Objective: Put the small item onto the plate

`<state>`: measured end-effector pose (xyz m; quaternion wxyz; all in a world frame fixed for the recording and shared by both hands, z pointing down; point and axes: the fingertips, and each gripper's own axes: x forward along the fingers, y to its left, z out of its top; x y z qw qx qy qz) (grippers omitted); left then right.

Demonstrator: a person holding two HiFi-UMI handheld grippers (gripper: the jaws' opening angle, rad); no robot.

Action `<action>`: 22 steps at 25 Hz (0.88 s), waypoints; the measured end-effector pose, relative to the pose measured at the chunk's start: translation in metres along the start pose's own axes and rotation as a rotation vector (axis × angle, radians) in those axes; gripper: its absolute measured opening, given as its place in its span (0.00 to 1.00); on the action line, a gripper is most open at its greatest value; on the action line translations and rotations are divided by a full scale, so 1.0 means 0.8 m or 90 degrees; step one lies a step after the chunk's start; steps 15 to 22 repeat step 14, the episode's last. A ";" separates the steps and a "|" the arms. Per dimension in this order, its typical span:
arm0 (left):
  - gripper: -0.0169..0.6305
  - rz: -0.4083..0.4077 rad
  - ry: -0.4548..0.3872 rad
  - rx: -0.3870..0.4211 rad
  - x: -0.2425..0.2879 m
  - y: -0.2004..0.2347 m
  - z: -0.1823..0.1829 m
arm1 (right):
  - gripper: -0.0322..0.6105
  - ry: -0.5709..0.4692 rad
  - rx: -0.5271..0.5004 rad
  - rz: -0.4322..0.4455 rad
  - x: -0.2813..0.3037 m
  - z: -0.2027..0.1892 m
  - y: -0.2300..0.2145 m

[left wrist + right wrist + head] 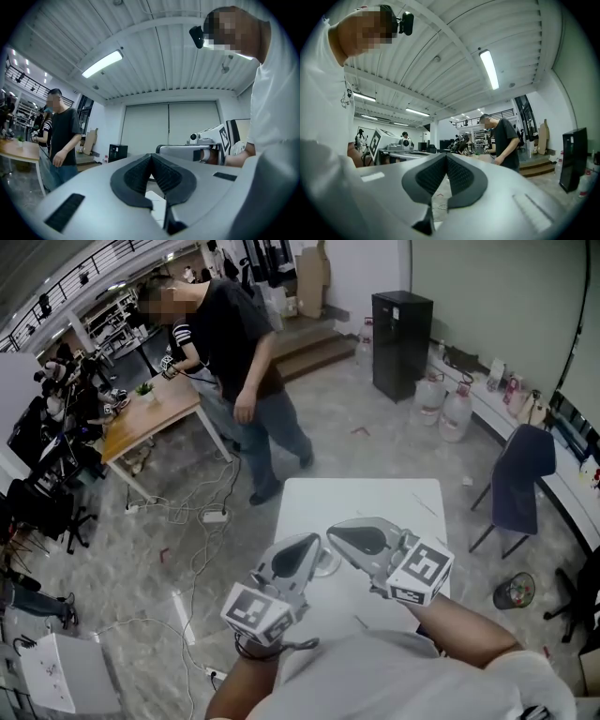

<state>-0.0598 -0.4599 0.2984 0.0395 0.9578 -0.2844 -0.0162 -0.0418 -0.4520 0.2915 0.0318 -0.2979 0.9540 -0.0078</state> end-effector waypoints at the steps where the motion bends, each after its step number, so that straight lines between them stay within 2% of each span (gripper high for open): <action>1: 0.04 0.002 -0.004 -0.001 0.000 -0.002 0.002 | 0.05 -0.002 -0.001 0.004 -0.001 0.001 0.001; 8: 0.04 0.005 -0.004 -0.004 0.014 -0.020 0.005 | 0.05 -0.004 0.008 0.007 -0.020 0.011 -0.001; 22: 0.04 0.002 0.002 -0.003 0.022 -0.016 -0.003 | 0.05 -0.010 0.012 0.000 -0.024 0.005 -0.007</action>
